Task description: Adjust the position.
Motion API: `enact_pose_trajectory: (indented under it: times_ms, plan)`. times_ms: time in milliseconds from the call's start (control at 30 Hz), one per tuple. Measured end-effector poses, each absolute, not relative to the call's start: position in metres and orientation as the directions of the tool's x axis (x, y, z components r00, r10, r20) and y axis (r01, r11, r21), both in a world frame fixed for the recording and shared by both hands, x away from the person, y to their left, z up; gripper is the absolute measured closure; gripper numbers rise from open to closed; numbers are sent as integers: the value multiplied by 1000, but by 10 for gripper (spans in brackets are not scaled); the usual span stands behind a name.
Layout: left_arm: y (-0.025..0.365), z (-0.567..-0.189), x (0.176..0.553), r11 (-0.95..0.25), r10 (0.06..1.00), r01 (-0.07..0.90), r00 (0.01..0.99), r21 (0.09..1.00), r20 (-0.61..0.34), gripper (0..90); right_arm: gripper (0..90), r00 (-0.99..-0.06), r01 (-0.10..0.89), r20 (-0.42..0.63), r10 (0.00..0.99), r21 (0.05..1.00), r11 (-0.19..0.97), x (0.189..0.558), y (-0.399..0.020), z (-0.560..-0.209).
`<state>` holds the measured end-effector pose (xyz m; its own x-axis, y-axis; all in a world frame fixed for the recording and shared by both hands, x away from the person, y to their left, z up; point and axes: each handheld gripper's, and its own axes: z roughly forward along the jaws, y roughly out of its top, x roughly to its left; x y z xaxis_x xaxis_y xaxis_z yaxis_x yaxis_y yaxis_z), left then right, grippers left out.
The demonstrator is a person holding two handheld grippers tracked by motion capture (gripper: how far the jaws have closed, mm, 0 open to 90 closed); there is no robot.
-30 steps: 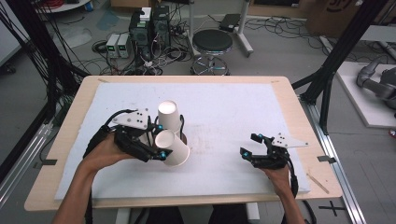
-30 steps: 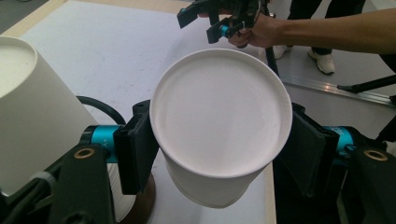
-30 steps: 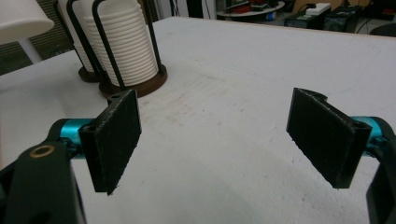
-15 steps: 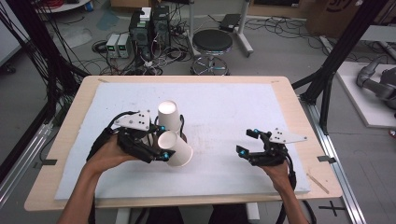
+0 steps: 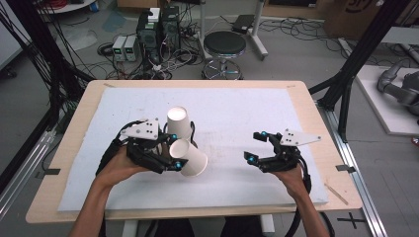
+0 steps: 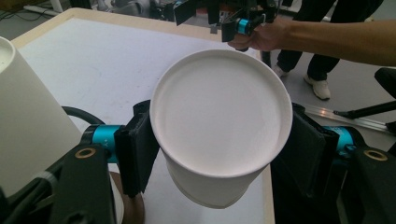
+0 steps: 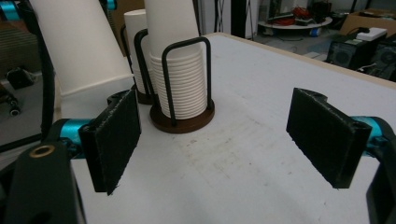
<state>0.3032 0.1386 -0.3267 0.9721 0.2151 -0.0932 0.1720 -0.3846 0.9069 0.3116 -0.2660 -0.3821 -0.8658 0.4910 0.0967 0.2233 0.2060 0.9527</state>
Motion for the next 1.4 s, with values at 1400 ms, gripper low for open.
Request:
enact_pose_trajectory:
  times_ms: [1400]
  plan:
    - [126, -356, 300, -160, 211, 196, 964, 967, -161, 339, 182, -981, 171, 132, 140, 933, 318, 326, -194, -345]
